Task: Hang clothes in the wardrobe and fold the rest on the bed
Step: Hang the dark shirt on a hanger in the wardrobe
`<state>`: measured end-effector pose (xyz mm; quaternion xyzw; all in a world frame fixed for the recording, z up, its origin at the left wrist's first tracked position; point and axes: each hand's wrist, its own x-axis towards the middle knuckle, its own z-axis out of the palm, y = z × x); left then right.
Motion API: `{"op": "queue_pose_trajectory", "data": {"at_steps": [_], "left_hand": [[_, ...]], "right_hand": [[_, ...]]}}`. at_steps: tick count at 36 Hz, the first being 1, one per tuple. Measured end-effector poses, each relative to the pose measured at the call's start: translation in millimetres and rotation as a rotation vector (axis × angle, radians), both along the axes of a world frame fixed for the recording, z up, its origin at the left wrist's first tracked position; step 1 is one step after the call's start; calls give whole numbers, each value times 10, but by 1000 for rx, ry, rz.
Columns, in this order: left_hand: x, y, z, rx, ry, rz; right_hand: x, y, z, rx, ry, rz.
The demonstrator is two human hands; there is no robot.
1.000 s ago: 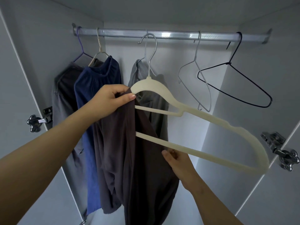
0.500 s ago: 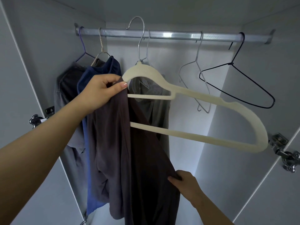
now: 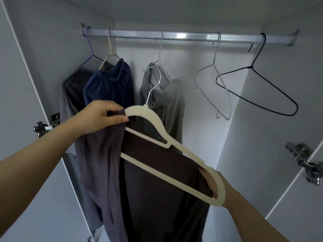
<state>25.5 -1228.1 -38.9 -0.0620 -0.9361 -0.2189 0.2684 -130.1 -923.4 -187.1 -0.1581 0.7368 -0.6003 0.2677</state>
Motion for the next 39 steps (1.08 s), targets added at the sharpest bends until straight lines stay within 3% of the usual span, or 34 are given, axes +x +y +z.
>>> {"op": "queue_pose_trajectory", "data": {"at_steps": [5, 11, 23, 30, 39], "left_hand": [[-9, -72, -240, -58, -6, 34], [-67, -97, -433, -176, 58, 79], [-135, -50, -623, -318, 144, 204], [-143, 26, -674, -332, 106, 219], [-195, 284, -665, -504, 95, 326]], "right_hand": [[-60, -52, 204, 149, 30, -6], [-130, -114, 406, 127, 19, -42], [-207, -113, 667, 183, 175, -138], [-216, -82, 757, 206, 272, -156], [-260, -77, 837, 250, 385, -250]]}}
